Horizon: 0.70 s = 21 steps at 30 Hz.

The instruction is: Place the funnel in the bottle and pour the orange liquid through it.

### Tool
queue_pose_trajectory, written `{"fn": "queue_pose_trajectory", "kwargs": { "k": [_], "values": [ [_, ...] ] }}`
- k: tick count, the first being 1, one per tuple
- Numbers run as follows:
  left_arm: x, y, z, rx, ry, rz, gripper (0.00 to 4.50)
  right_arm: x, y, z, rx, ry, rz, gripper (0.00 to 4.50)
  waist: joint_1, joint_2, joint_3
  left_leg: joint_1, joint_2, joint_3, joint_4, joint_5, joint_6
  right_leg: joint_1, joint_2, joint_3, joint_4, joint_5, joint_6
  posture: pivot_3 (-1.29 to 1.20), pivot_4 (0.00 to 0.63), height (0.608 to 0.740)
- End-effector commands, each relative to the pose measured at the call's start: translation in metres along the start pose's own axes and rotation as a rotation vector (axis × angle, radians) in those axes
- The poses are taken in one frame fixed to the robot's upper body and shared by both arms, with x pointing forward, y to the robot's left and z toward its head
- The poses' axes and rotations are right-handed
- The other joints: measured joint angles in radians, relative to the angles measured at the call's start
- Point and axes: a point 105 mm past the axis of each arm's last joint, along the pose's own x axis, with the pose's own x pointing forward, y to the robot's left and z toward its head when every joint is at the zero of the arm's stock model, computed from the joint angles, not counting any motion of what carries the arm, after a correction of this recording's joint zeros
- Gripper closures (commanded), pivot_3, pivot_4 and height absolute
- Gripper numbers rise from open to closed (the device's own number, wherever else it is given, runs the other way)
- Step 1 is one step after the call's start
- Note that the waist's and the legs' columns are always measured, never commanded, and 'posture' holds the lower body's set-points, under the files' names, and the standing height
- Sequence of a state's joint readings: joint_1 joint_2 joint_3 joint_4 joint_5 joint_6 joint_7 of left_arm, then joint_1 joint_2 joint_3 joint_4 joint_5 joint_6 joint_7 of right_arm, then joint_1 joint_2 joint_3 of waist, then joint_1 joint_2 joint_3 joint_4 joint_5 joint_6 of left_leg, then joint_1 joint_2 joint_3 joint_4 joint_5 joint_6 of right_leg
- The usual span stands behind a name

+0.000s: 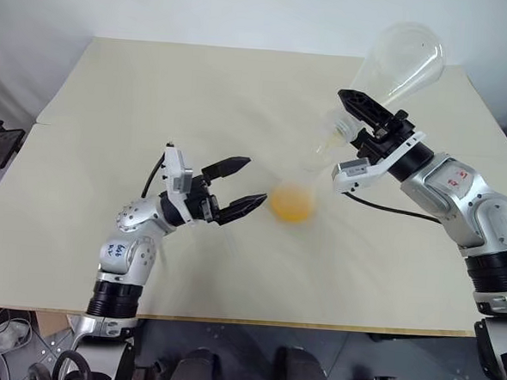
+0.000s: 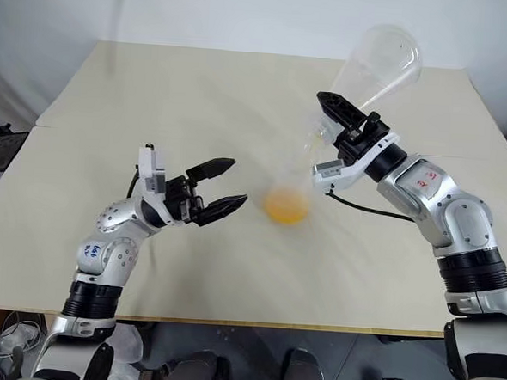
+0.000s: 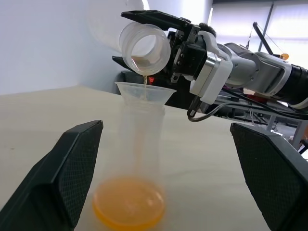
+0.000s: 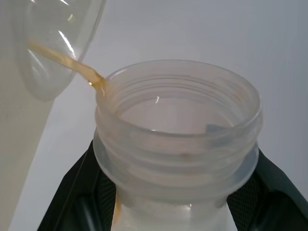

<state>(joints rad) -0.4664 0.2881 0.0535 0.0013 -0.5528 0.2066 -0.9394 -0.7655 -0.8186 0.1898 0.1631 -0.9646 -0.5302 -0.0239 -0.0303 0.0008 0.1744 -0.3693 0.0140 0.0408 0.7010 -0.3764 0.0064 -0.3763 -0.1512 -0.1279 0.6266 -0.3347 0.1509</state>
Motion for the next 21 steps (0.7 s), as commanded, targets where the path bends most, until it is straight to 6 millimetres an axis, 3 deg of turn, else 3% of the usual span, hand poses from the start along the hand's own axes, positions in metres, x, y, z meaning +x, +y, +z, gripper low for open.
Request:
{"fn": "queue_pose_trajectory", "kwargs": {
  "k": [1, 11, 21],
  "values": [
    [0.004, -0.005, 0.009, 0.040, -0.025, -0.022, 0.00, 0.002, -0.025, -0.004, -0.046, -0.005, -0.075, 2.00, 0.000, 0.000, 0.000, 0.000, 0.000, 0.000, 0.000, 0.000, 0.000, 0.000, 0.000, 0.000, 0.000, 0.000, 0.000, 0.00, 0.150, 0.740],
    [0.005, -0.005, 0.008, 0.037, -0.029, -0.014, 0.00, 0.004, -0.027, 0.003, -0.025, -0.025, -0.084, 2.00, 0.000, 0.000, 0.000, 0.000, 0.000, 0.000, 0.000, 0.000, 0.000, 0.000, 0.000, 0.000, 0.000, 0.000, 0.000, 0.00, 0.150, 0.740],
    [0.003, -0.005, 0.009, 0.037, -0.022, -0.015, 0.00, 0.001, -0.022, 0.006, 0.254, -0.017, -0.048, 2.00, 0.000, 0.000, 0.000, 0.000, 0.000, 0.000, 0.000, 0.000, 0.000, 0.000, 0.000, 0.000, 0.000, 0.000, 0.000, 0.00, 0.150, 0.740]
  ]
}}
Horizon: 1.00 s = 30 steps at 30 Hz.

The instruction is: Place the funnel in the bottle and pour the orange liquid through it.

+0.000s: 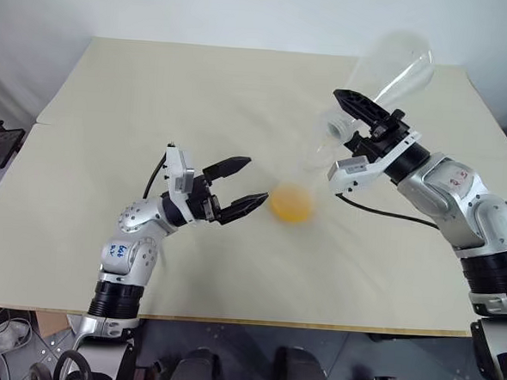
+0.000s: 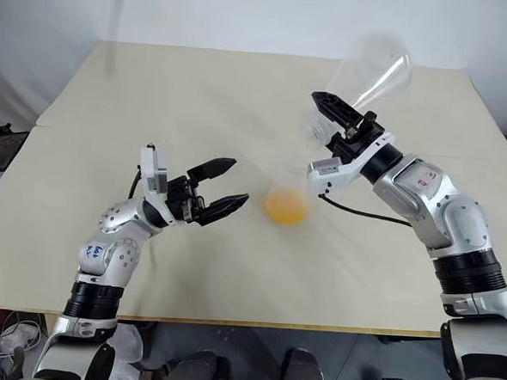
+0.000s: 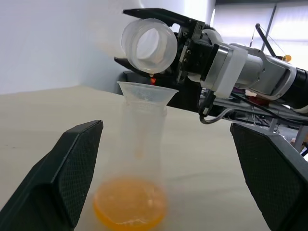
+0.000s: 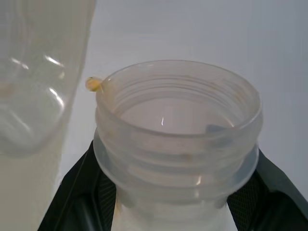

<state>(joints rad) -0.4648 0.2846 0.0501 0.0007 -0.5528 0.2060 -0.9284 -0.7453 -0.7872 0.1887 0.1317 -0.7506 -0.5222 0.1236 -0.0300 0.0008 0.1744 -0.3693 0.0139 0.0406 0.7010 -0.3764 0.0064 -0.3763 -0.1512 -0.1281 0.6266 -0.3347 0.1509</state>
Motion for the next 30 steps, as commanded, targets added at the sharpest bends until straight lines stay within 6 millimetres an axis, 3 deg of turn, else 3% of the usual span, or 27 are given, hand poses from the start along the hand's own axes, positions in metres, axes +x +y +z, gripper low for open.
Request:
{"fn": "queue_pose_trajectory", "kwargs": {
  "k": [1, 6, 9, 12, 15, 17, 20, 25, 30],
  "values": [
    [0.002, -0.005, 0.010, 0.040, -0.019, -0.024, 0.00, -0.003, -0.024, -0.001, 0.066, 0.004, -0.072, 2.00, 0.000, 0.000, 0.000, 0.000, 0.000, 0.000, 0.000, 0.000, 0.000, 0.000, 0.000, 0.000, 0.000, 0.000, 0.000, 0.00, 0.150, 0.740],
    [0.003, -0.005, 0.010, 0.037, -0.010, -0.036, 0.00, -0.011, -0.047, -0.015, 0.313, 0.071, -0.145, 2.00, 0.002, 0.000, 0.000, 0.000, 0.000, 0.000, 0.000, 0.000, 0.000, 0.000, 0.000, 0.000, 0.000, 0.000, 0.000, 0.00, 0.150, 0.740],
    [0.003, -0.005, 0.010, 0.034, -0.006, -0.040, 0.00, -0.021, -0.052, -0.027, 0.707, 0.108, -0.172, 2.00, 0.002, 0.000, 0.000, 0.000, 0.000, -0.001, 0.000, 0.000, 0.000, 0.000, 0.000, 0.000, 0.000, 0.000, 0.000, 0.00, 0.150, 0.740],
    [0.002, -0.004, 0.010, 0.032, -0.002, -0.043, 0.00, -0.043, -0.047, -0.032, 1.205, 0.084, -0.122, 2.00, 0.007, 0.000, 0.000, 0.000, 0.000, -0.002, 0.001, 0.000, 0.000, 0.001, 0.000, -0.001, 0.000, 0.000, 0.000, 0.00, 0.150, 0.740],
    [0.003, -0.004, 0.009, 0.029, 0.000, -0.047, 0.00, -0.067, -0.043, -0.046, 1.369, 0.147, -0.139, 2.00, 0.018, 0.000, 0.000, 0.000, -0.001, -0.002, 0.001, 0.000, 0.000, 0.002, 0.000, -0.002, 0.000, 0.000, 0.000, 0.00, 0.150, 0.740],
    [0.003, -0.004, 0.009, 0.026, 0.001, -0.051, 0.00, -0.091, -0.029, -0.072, 1.472, 0.304, -0.213, 2.00, 0.025, 0.000, 0.000, 0.000, -0.001, -0.001, 0.000, 0.000, 0.000, 0.002, 0.000, -0.001, 0.000, 0.000, 0.000, 0.00, 0.150, 0.740],
    [0.004, -0.005, 0.008, 0.021, 0.002, -0.055, 0.00, -0.120, -0.007, -0.098, 1.493, 0.512, -0.282, 2.00, 0.030, 0.000, 0.000, 0.000, -0.001, 0.001, 0.000, 0.000, 0.000, 0.002, 0.000, -0.001, 0.000, 0.000, 0.000, 0.00, 0.150, 0.740],
    [0.005, -0.006, 0.007, 0.009, 0.005, -0.070, 0.00, -0.163, 0.033, -0.137, 1.353, 0.793, -0.378, 2.00, 0.028, 0.000, 0.000, 0.000, -0.001, 0.008, 0.000, 0.000, 0.000, 0.001, 0.000, -0.001, -0.001, 0.000, 0.000, 0.00, 0.150, 0.740],
    [0.007, -0.005, 0.007, 0.006, 0.006, -0.079, 0.00, -0.174, 0.051, -0.154, 1.386, 0.834, -0.448, 2.00, 0.025, 0.000, 0.000, 0.001, 0.000, 0.010, 0.000, 0.000, 0.000, 0.001, 0.000, 0.000, -0.001, 0.000, 0.000, 0.00, 0.150, 0.740]
  ]
}}
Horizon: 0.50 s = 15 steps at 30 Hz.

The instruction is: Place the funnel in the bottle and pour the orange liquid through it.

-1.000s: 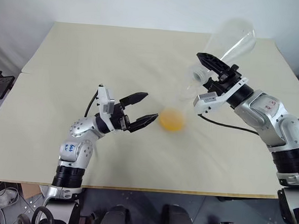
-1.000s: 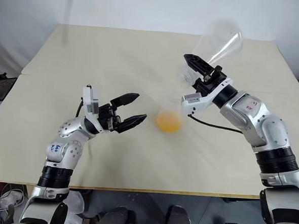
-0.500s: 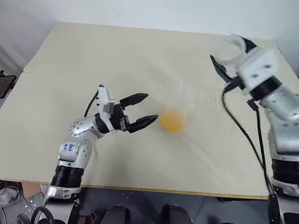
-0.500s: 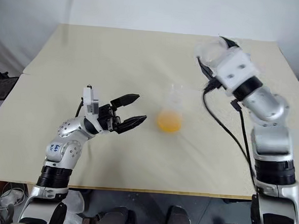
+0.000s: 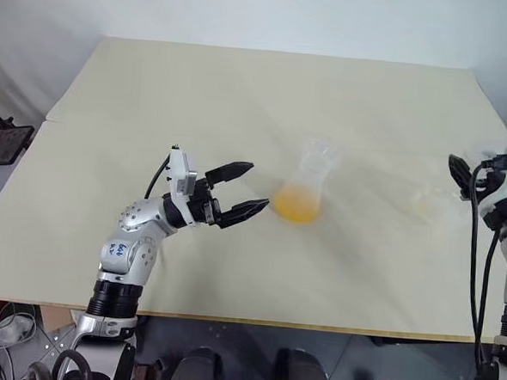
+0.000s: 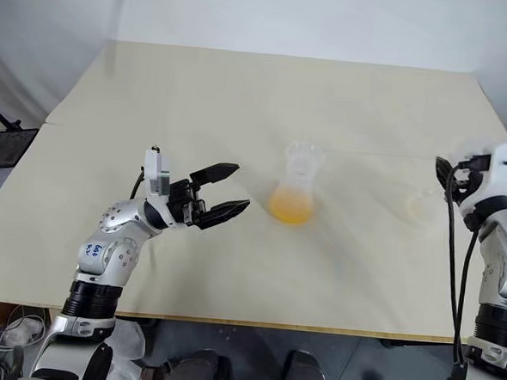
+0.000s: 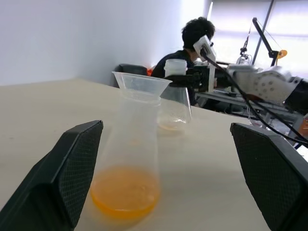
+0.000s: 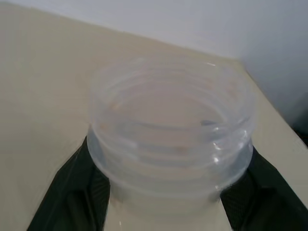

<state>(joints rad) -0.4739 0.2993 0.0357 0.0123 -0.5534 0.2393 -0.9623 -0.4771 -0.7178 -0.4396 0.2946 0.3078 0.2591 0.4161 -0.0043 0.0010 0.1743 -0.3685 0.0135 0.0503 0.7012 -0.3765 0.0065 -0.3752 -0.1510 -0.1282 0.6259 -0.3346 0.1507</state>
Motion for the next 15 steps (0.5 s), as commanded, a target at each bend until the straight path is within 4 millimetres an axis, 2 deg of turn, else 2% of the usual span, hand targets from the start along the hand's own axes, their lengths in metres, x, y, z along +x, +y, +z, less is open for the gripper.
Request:
{"fn": "queue_pose_trajectory", "kwargs": {
  "k": [1, 9, 12, 15],
  "values": [
    [0.006, -0.002, 0.012, 0.037, -0.027, -0.038, 0.00, 0.004, -0.015, 0.009, 0.005, -0.062, -0.051, 2.00, -0.001, 0.000, 0.000, 0.000, 0.000, 0.000, 0.000, 0.000, 0.000, 0.000, 0.000, 0.000, 0.000, 0.000, 0.000, 0.00, 0.150, 0.740],
    [0.001, 0.001, 0.013, 0.045, -0.028, -0.025, 0.00, 0.008, -0.032, -0.002, 0.154, -0.066, -0.068, 2.00, -0.001, 0.000, 0.000, 0.000, 0.000, 0.000, 0.000, 0.000, 0.000, 0.000, 0.000, 0.000, 0.000, 0.000, 0.000, 0.00, 0.150, 0.740],
    [-0.001, 0.001, 0.012, 0.046, -0.029, -0.017, 0.00, 0.006, -0.032, 0.002, 0.162, -0.090, -0.056, 1.01, -0.001, 0.000, 0.000, 0.000, 0.000, 0.000, 0.000, 0.000, 0.000, 0.001, 0.000, 0.000, 0.000, 0.000, 0.000, 0.00, 0.150, 0.740],
    [-0.004, 0.002, 0.012, 0.050, -0.030, -0.006, 0.00, -0.003, -0.034, 0.021, 0.128, -0.156, -0.039, 0.02, 0.000, 0.000, 0.000, 0.000, 0.000, 0.000, 0.000, 0.000, 0.000, 0.000, 0.000, 0.000, 0.000, 0.000, 0.000, 0.00, 0.150, 0.740]
  ]
}}
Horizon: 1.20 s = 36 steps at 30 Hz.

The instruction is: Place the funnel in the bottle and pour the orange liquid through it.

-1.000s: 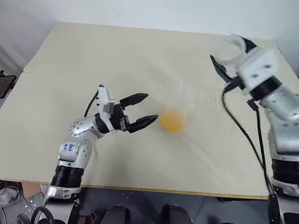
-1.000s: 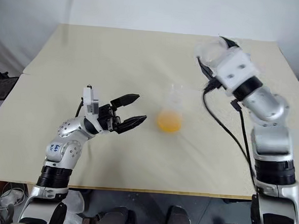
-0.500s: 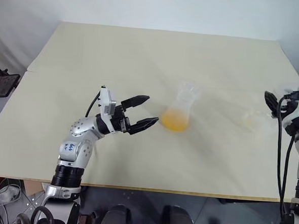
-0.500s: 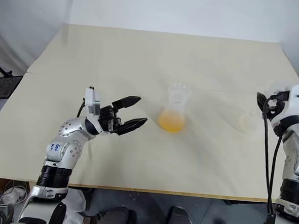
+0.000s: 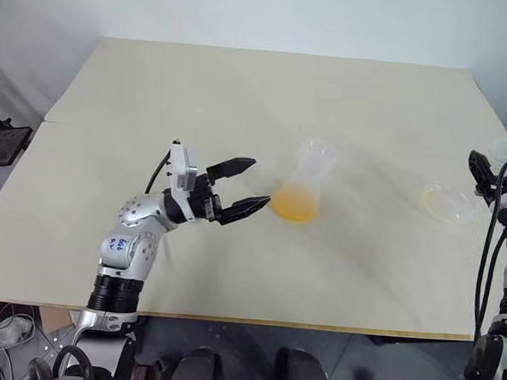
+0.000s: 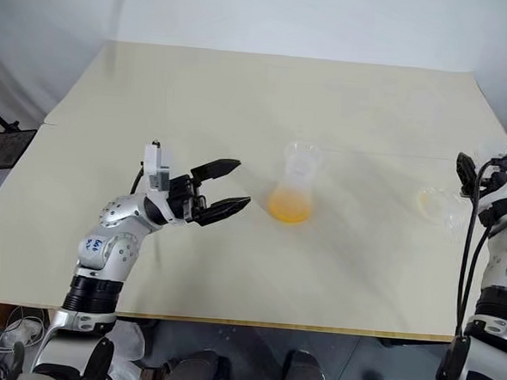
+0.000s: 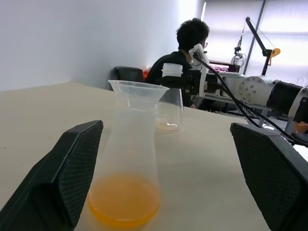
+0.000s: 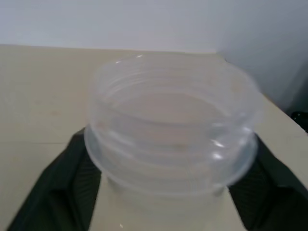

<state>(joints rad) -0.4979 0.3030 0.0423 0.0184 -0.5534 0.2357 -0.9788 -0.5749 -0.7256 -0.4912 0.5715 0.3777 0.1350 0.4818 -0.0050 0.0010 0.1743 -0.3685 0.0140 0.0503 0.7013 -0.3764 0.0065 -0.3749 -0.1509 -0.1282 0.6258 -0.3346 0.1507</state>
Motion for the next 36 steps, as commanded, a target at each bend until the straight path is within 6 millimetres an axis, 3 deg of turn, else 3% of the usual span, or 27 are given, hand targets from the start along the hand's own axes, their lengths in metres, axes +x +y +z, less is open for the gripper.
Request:
{"fn": "queue_pose_trajectory", "kwargs": {
  "k": [1, 11, 13, 16, 18, 21, 24, 27, 31, 33, 36],
  "values": [
    [-0.007, 0.001, 0.006, 0.029, -0.021, 0.016, 0.00, -0.011, -0.007, 0.043, -0.034, -0.140, 0.007, 0.02, 0.001, 0.000, 0.000, 0.000, 0.000, 0.000, 0.000, 0.000, 0.000, 0.000, 0.000, 0.000, 0.000, 0.000, 0.000, 0.00, 0.150, 0.740],
    [-0.015, 0.004, 0.005, 0.025, -0.006, 0.035, 0.00, -0.036, -0.018, 0.120, -0.083, -0.434, -0.038, 0.02, 0.004, 0.000, 0.000, -0.001, 0.000, -0.001, 0.000, 0.000, 0.000, 0.000, 0.000, 0.000, -0.001, 0.000, 0.000, 0.00, 0.150, 0.740],
    [-0.019, 0.006, 0.006, 0.038, 0.021, 0.036, 0.00, -0.038, -0.012, 0.140, -0.089, -0.505, -0.005, 0.02, 0.002, 0.001, 0.000, -0.001, 0.000, 0.000, 0.000, 0.000, 0.000, 0.000, 0.000, 0.000, -0.001, 0.000, 0.000, 0.00, 0.150, 0.740],
    [-0.024, 0.009, 0.014, 0.084, 0.045, 0.044, 0.00, -0.037, 0.021, 0.154, -0.119, -0.545, 0.167, 0.02, -0.002, 0.001, 0.001, 0.000, 0.000, 0.001, -0.001, 0.000, 0.000, 0.000, 0.000, 0.000, -0.001, 0.000, 0.000, 0.00, 0.150, 0.740],
    [-0.031, 0.011, 0.014, 0.114, 0.088, 0.049, 0.00, -0.038, 0.047, 0.149, -0.146, -0.515, 0.317, 0.02, -0.002, 0.001, 0.001, 0.000, 0.001, 0.000, -0.001, 0.000, 0.000, 0.000, 0.001, 0.000, -0.001, 0.000, 0.000, 0.00, 0.150, 0.740],
    [-0.047, 0.014, 0.012, 0.139, 0.162, 0.063, 0.00, -0.046, 0.091, 0.126, -0.169, -0.417, 0.547, 0.02, 0.001, 0.001, 0.001, 0.000, 0.001, 0.000, 0.000, 0.000, 0.000, 0.000, 0.001, 0.000, -0.001, 0.000, 0.000, 0.00, 0.150, 0.740],
    [-0.064, 0.012, 0.010, 0.165, 0.211, 0.078, 0.00, -0.064, 0.122, 0.086, -0.191, -0.293, 0.739, 0.02, 0.007, 0.001, 0.001, 0.000, 0.000, -0.001, -0.001, 0.000, 0.000, 0.000, 0.000, -0.001, 0.000, 0.000, 0.000, 0.00, 0.150, 0.740],
    [-0.076, 0.013, 0.008, 0.206, 0.241, 0.117, 0.00, -0.077, 0.132, 0.050, -0.200, -0.176, 0.845, 0.02, 0.017, 0.001, 0.001, -0.001, -0.001, -0.003, 0.000, 0.000, 0.000, 0.000, -0.001, -0.001, -0.001, 0.000, 0.000, 0.00, 0.150, 0.740],
    [-0.087, 0.009, 0.001, 0.209, 0.308, 0.125, 0.00, -0.118, 0.151, 0.000, -0.324, -0.003, 1.100, 0.02, 0.029, 0.001, 0.001, -0.001, -0.001, -0.003, -0.001, 0.000, 0.000, 0.000, 0.000, -0.002, -0.002, 0.000, 0.000, 0.00, 0.150, 0.740],
    [-0.092, 0.008, -0.001, 0.220, 0.323, 0.138, 0.00, -0.133, 0.153, -0.015, -0.316, 0.040, 1.160, 0.02, 0.028, 0.001, 0.001, -0.001, -0.001, -0.002, -0.001, 0.000, 0.000, 0.000, 0.000, -0.002, -0.002, 0.000, 0.000, 0.00, 0.150, 0.740],
    [-0.100, 0.009, -0.005, 0.231, 0.345, 0.173, 0.00, -0.134, 0.149, -0.021, -0.294, 0.037, 1.137, 0.02, 0.027, 0.001, 0.001, -0.001, -0.001, -0.001, 0.000, 0.000, 0.000, 0.001, 0.000, -0.001, -0.002, 0.000, 0.000, 0.00, 0.150, 0.740]
  ]
}}
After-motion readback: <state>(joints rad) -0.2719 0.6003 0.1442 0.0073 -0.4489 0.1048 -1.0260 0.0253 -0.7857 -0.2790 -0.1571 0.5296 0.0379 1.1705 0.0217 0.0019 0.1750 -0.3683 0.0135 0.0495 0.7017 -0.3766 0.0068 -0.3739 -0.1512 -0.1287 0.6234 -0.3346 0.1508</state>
